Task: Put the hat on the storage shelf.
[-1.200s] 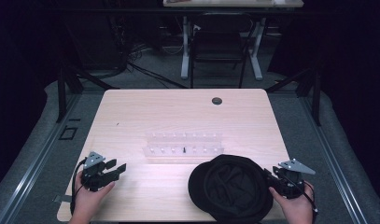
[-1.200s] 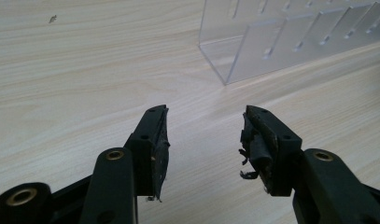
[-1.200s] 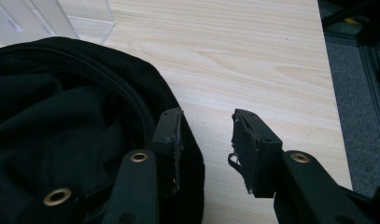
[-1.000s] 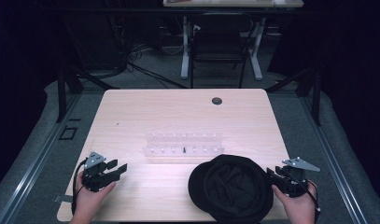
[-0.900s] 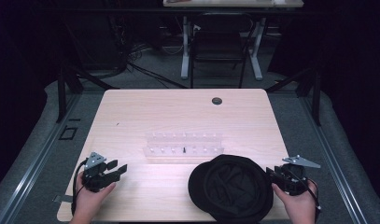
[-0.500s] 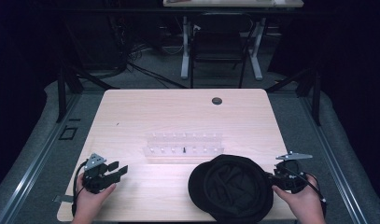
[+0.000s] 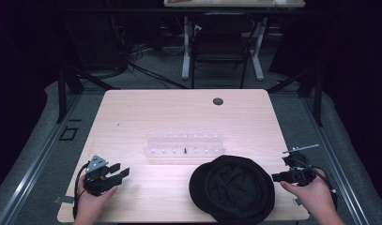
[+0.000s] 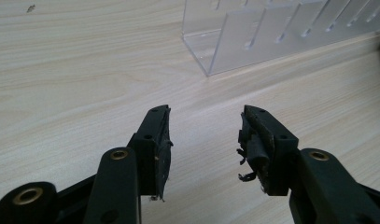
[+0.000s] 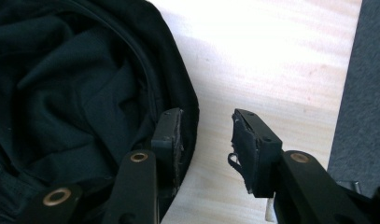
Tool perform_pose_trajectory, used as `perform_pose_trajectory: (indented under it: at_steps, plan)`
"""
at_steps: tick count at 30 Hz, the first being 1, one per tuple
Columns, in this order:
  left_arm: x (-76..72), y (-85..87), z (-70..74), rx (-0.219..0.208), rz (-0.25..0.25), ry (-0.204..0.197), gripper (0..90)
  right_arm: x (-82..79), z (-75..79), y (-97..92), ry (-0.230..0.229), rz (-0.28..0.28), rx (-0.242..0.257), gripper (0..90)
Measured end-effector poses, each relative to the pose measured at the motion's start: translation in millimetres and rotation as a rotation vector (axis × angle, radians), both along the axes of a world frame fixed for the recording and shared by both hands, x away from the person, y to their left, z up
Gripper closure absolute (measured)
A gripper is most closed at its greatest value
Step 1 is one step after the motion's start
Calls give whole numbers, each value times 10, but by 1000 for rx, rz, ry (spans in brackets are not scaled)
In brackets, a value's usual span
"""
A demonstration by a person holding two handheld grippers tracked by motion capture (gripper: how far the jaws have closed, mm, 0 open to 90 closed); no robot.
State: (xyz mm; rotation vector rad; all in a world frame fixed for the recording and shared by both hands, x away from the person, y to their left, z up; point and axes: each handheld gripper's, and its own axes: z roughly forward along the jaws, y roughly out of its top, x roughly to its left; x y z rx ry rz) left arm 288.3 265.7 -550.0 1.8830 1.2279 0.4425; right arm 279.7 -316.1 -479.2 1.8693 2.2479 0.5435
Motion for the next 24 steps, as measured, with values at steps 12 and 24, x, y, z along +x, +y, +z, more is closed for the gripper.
perform_pose_trajectory:
  at_steps: [12, 24]
  plan:
    - [14, -18, -18, 5, -9, 17, 526, -16, -236, -27, 67, 5, 12, 637]
    - [12, -21, -28, 1, -6, 10, 526, 114, -302, -74, 158, -31, 115, 691]
